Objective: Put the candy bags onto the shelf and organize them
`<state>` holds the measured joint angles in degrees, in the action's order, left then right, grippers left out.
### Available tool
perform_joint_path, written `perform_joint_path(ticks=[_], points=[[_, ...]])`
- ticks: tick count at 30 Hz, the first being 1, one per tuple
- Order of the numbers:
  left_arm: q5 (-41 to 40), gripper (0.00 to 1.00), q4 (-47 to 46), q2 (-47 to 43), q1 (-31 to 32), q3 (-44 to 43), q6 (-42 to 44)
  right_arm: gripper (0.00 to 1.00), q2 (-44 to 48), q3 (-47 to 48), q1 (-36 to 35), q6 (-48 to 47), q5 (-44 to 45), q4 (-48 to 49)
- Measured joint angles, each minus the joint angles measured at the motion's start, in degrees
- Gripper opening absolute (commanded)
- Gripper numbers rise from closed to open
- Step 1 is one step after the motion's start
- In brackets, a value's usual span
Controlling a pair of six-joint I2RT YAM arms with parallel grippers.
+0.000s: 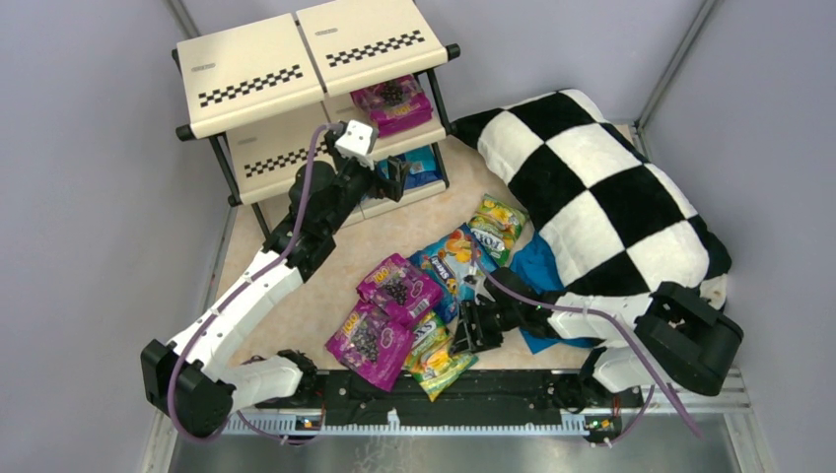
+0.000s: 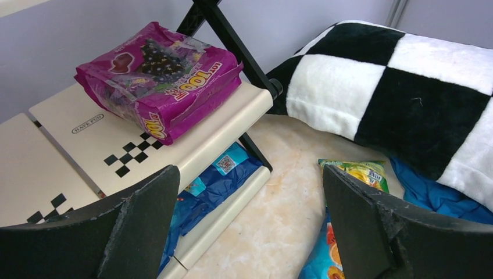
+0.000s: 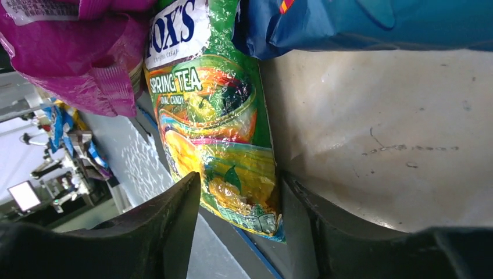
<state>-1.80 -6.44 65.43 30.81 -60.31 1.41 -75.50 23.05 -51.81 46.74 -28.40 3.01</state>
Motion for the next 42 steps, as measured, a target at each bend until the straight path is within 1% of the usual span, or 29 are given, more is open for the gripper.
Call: perform_joint_path(ticks=[3, 4, 7, 8, 10, 14, 19, 22, 24, 27, 30, 33, 35, 38, 42], points=[[-0.7, 0.99, 0.0, 0.0, 0.0, 0.0, 0.0, 0.29, -1.2, 0.0, -0.3, 1.1, 0.9, 1.7], [-0.8, 0.99, 0.0, 0.1, 0.1, 0.0, 0.0, 0.25, -1.2, -0.1, -0.3, 1.4, 1.3, 1.7], [-0.9, 0.99, 0.1, 0.3, 0.1, 0.0, 0.0, 0.05, -0.9, -0.1, -0.5, 2.6, 2.2, 1.7], [-1.0, 0.99, 0.1, 0.4, 0.2, 0.0, 0.0, 0.00, -0.5, 0.0, -0.5, 2.5, 2.5, 1.5], [-1.1, 0.99, 0.1, 0.5, 0.3, 0.0, 0.0, 0.00, 0.8, 0.7, -0.6, 2.4, 3.4, 0.0], [-1.4, 0.99, 0.1, 0.5, 0.4, 0.0, 0.1, 0.00, 3.6, 5.9, -0.7, -1.0, 8.1, -10.0], [-2.1, 0.99, 0.1, 0.5, 0.5, 0.0, 0.2, 0.00, 6.3, 19.0, -0.7, -8.0, 18.7, -27.4], [-2.2, 0.99, 0.1, 0.5, 0.5, 0.0, 0.2, 0.00, 8.5, 25.6, -0.6, -11.8, 26.2, -35.1], [-2.3, 0.99, 0.1, 0.5, 0.5, 0.0, 0.2, 0.00, 10.0, 29.2, -0.6, -14.5, 31.1, -39.0], [-2.4, 0.99, 0.1, 0.4, 0.5, 0.0, 0.2, 0.00, 10.7, 33.4, -0.6, -17.9, 35.6, -42.7], [-3.1, 0.99, 0.1, 0.3, 0.5, 0.0, 0.2, 0.00, 9.8, 37.1, -0.4, -20.9, 37.4, -43.8], [-4.6, 0.99, 0.2, -0.2, 0.6, 0.0, 0.2, 0.00, 7.4, 40.2, 0.6, -23.3, 35.4, -42.3], [-6.2, 0.99, 0.1, -1.1, 0.6, 0.0, 0.3, 0.00, 5.1, 41.8, 1.6, -24.7, 31.0, -40.2], [-9.4, 0.99, -0.2, -3.3, 0.6, 0.1, 0.5, 0.00, 1.4, 43.5, 3.0, -26.2, 21.9, -35.5], [-12.9, 0.99, -2.5, -7.0, 0.6, 1.6, 1.1, 0.00, -3.8, 45.4, 4.8, -27.7, 6.6, -30.3]])
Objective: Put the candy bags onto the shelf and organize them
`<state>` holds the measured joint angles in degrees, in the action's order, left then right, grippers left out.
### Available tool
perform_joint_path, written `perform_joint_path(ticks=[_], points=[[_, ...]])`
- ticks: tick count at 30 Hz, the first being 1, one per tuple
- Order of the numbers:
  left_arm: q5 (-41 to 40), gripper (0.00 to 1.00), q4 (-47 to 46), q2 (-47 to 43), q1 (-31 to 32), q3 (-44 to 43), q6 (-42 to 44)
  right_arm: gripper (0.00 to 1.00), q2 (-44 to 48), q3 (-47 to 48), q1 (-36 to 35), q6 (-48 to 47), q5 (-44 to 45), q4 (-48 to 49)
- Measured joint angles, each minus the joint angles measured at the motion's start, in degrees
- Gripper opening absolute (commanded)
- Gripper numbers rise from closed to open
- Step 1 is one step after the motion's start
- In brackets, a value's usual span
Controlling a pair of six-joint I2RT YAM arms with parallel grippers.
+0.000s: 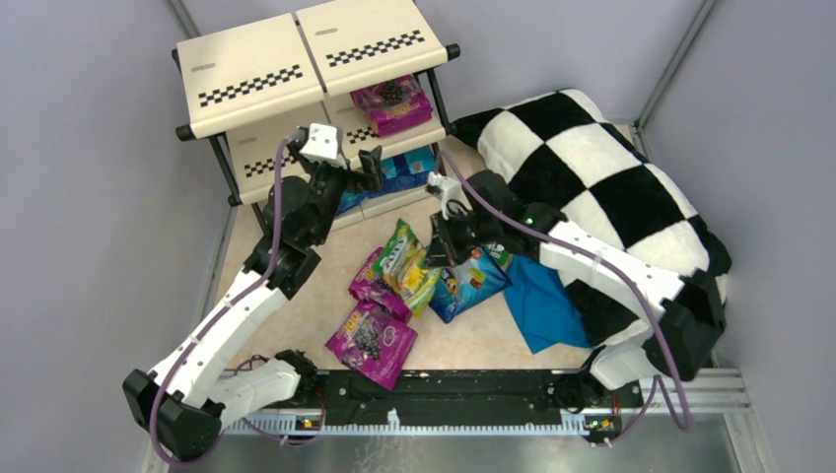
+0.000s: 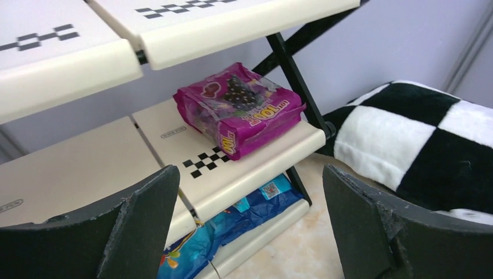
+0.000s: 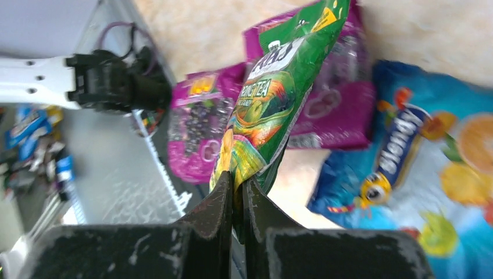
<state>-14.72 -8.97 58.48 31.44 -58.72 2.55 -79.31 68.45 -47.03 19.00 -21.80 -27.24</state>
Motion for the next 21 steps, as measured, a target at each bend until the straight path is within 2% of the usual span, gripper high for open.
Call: perform_joint_path(ticks=[3, 5, 9, 12, 17, 20, 21], points=[[-1.4, 0.99, -1.0, -0.9, 0.0, 0.4, 0.4, 0.00, -8.4, 5.9, 1.6, -2.8, -11.5, -0.7], [-1.8, 0.99, -1.3, -0.7, 0.0, 0.4, 0.6, 0.00, -14.4, 9.9, 2.0, -5.7, -15.7, -2.3], [-2.3, 0.99, -1.3, -0.1, 0.0, 0.4, 0.7, 0.00, -24.1, 14.2, 2.9, -12.0, -19.7, -6.2], [-2.6, 0.99, -1.3, 0.4, 0.0, 0.4, 1.0, 0.05, -28.1, 15.7, 4.4, -15.5, -21.9, -8.5], [-2.8, 0.99, -1.3, 0.8, 0.0, 0.4, 1.8, 0.37, -31.3, 17.9, 7.9, -15.7, -16.9, -10.4], [-2.8, 0.99, -1.3, 0.9, 0.0, 0.4, 1.9, 0.60, -31.1, 17.2, 9.2, -13.1, -12.1, -8.0], [-2.8, 0.99, -1.3, 0.9, 0.0, 0.4, 1.9, 0.64, -30.6, 16.2, 9.5, -11.9, -10.2, -6.6]])
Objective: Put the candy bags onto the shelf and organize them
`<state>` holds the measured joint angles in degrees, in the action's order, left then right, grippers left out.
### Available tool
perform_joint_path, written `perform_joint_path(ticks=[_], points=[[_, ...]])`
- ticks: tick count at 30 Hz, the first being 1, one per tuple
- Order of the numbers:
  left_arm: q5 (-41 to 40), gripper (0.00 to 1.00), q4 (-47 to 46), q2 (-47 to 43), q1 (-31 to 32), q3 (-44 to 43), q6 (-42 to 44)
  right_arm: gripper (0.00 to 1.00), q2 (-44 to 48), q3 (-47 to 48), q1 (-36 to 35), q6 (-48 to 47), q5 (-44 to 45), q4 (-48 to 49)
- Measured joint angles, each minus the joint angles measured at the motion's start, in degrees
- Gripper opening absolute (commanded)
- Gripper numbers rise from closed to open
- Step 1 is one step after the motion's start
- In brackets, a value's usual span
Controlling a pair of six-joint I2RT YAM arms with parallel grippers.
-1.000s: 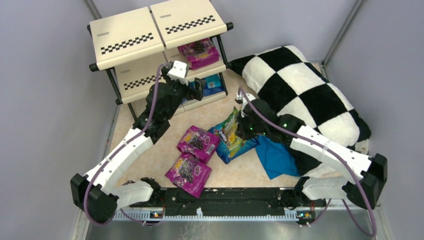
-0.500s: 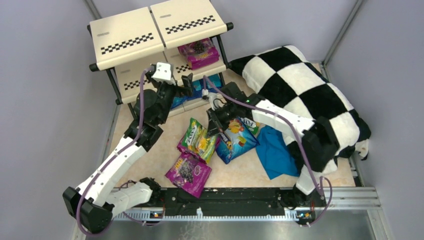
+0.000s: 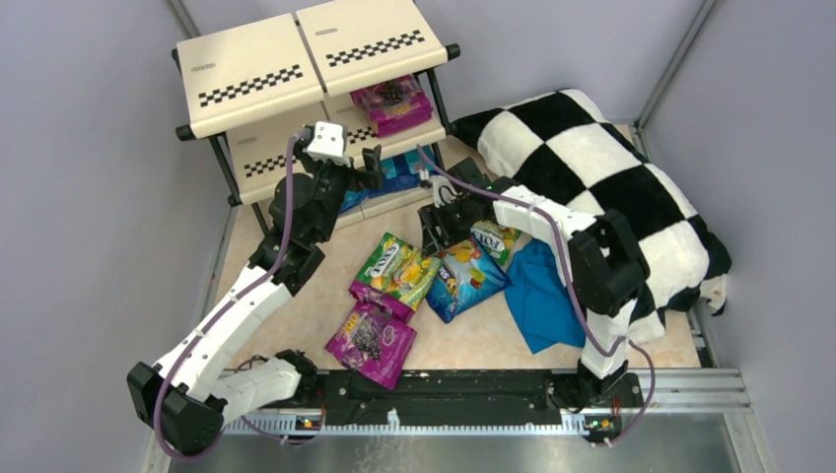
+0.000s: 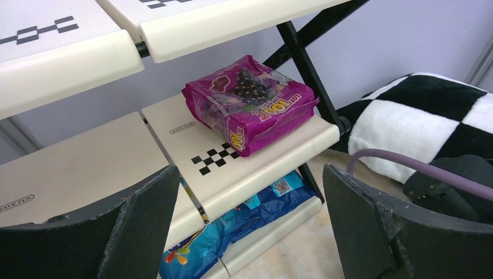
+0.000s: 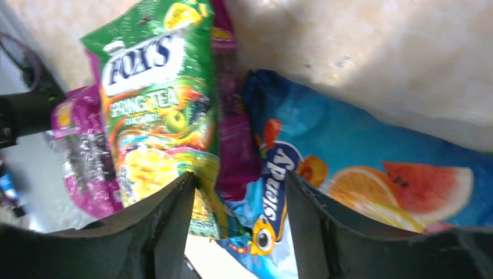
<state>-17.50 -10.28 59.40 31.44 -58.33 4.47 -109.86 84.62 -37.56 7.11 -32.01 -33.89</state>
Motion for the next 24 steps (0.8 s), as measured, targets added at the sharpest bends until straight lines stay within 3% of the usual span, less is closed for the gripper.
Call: perform_joint_path(ticks=[4, 7, 13, 16, 20, 24], points=[[0.0, 0.99, 0.0, 0.0, 0.0, 0.0, 0.0, 0.79, 3.7, -5.3, 0.1, 5.2, 7.0, 3.1], [0.0, 0.99, 0.0, 0.1, 0.0, 0.0, 0.0, 0.83, 8.0, -9.6, 0.1, 10.3, 11.9, 5.5], [0.1, 0.99, 0.2, 0.1, 0.0, 0.0, -0.1, 0.83, 20.3, -23.4, 0.1, 24.3, 14.8, 16.9], [0.1, 0.99, 0.3, 0.2, 0.0, 0.0, -0.1, 0.81, 25.1, -33.2, 0.0, 34.2, 14.4, 28.7], [0.0, 0.99, 0.3, 0.2, 0.0, 0.0, -0.1, 0.77, 26.2, -41.9, -0.6, 44.4, 15.3, 38.3], [0.1, 0.99, 0.4, 0.2, 0.0, 0.0, -0.1, 0.75, 26.2, -43.9, -3.3, 50.1, 18.1, 43.9]])
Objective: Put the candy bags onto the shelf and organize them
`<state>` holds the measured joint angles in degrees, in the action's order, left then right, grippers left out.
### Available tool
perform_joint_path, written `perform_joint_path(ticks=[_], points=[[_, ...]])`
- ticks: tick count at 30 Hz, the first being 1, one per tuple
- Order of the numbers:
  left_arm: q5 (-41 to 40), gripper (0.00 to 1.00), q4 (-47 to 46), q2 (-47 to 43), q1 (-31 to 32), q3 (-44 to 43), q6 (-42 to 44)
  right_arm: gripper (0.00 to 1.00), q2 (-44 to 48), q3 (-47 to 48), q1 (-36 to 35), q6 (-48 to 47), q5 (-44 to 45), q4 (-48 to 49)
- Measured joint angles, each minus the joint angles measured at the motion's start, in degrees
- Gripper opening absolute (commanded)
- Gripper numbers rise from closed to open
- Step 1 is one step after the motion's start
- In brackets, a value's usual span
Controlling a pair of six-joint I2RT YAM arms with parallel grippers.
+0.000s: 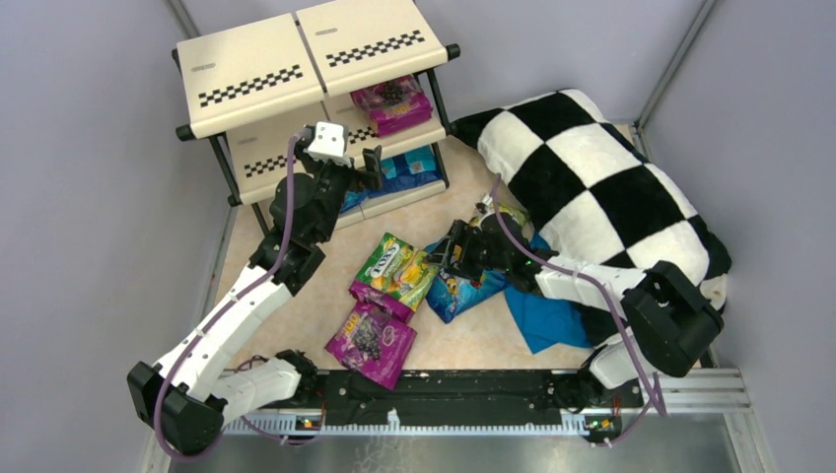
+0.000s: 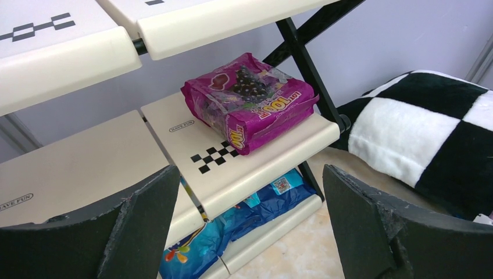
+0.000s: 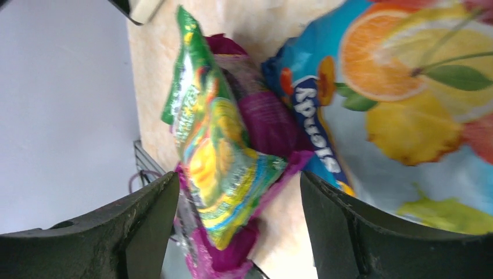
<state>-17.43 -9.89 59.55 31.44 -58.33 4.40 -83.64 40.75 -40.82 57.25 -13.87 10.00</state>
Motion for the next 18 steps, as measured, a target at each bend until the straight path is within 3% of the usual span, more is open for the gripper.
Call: perform_joint_path(ticks=[12, 18], points=[[0.0, 0.99, 0.0, 0.0, 0.0, 0.0, 0.0, 0.70, -0.8, -1.4, -5.9, 9.0, 10.9, 5.1], [0.0, 0.99, 0.0, 0.0, 0.0, 0.0, 0.0, 0.61, -4.0, -1.4, -6.0, 10.1, 12.0, 7.3]])
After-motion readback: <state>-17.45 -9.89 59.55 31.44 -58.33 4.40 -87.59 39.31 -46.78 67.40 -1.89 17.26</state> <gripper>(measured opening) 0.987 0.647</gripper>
